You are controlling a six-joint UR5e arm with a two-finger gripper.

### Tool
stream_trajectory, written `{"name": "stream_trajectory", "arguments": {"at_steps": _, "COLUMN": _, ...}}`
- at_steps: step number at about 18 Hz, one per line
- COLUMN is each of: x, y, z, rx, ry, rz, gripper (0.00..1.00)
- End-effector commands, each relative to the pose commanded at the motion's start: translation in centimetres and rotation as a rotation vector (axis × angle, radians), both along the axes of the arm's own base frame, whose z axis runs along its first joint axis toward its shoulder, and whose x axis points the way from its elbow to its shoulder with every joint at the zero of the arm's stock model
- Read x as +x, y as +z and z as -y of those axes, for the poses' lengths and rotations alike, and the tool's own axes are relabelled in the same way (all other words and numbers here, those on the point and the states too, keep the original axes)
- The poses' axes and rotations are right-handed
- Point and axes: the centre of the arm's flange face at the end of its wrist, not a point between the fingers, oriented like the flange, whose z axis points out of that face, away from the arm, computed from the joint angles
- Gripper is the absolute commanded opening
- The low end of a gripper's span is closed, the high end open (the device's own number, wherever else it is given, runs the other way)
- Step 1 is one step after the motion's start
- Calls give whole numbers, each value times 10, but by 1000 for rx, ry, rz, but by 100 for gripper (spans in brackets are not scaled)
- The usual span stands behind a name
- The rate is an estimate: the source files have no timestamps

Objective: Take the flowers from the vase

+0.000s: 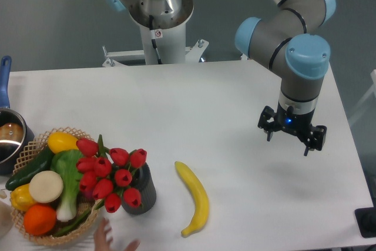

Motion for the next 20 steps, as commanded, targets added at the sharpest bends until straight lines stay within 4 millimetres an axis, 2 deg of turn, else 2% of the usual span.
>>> {"name": "stream_trajectory", "arguments": {"at_steps": 6, "x": 3, "y": 1, "z": 2, "rx": 48, "ry": 6, "rz": 3, "gripper": 100}}
{"name": "stream_trajectory", "arguments": {"at_steps": 11, "x": 19, "y": -23, "z": 17, "rx": 181, "ry": 57, "rz": 54, "gripper": 100}}
{"name": "stream_trajectory", "arguments": {"at_steps": 15, "x": 39, "y": -5, "z": 15, "rx": 236, "ry": 61, "rz": 30, "gripper": 100}}
{"name": "stream_trajectory", "arguments": {"at_steps": 18, "x": 58, "y": 20, "z": 5, "rx": 303, "ry": 18, "rz": 24, "gripper": 100}}
{"name": "stream_trajectory", "arguments": {"at_steps": 20, "x": 68, "y": 30, "z": -3, "rx": 342, "ry": -9, "rz": 32, "gripper": 100}}
